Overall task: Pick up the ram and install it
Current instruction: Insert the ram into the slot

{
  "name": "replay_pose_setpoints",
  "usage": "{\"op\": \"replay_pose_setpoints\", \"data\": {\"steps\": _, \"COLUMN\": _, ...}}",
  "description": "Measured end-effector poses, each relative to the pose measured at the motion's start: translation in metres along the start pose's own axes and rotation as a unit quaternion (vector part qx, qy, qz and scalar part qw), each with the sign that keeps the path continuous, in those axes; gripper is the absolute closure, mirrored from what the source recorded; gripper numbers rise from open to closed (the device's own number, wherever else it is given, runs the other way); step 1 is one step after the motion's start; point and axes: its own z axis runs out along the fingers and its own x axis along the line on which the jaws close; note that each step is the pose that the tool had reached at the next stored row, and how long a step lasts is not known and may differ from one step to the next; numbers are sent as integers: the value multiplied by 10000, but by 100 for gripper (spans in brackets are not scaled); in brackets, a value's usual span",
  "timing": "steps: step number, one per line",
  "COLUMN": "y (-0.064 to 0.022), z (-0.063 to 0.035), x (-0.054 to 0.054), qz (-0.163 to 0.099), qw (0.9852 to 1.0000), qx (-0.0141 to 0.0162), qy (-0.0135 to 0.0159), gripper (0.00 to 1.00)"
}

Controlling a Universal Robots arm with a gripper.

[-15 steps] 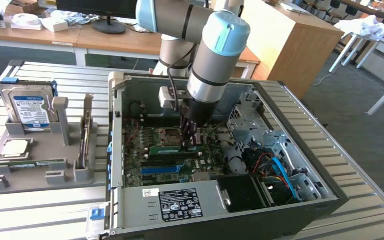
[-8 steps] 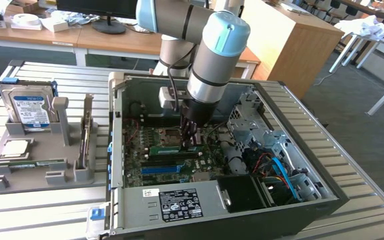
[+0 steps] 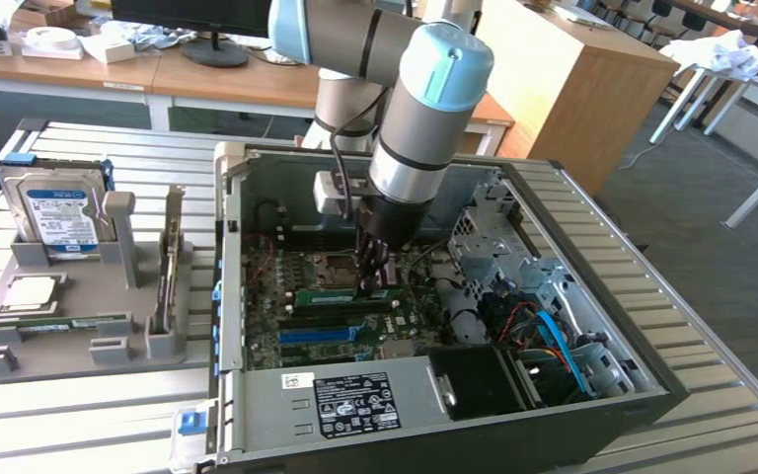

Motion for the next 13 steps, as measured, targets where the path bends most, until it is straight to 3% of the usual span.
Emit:
{"op": "replay_pose_setpoints", "data": {"steps": 9, "y": 0, "z": 2, "x": 0, "qz": 7, "qw": 10000, "qx": 24, "qy": -3, "gripper": 88}}
{"op": "replay_pose_setpoints", "data": {"steps": 13, "y": 0, "z": 6, "x": 0, "qz": 148, "qw": 9999, "qx": 28, "qy": -9, "gripper": 88}}
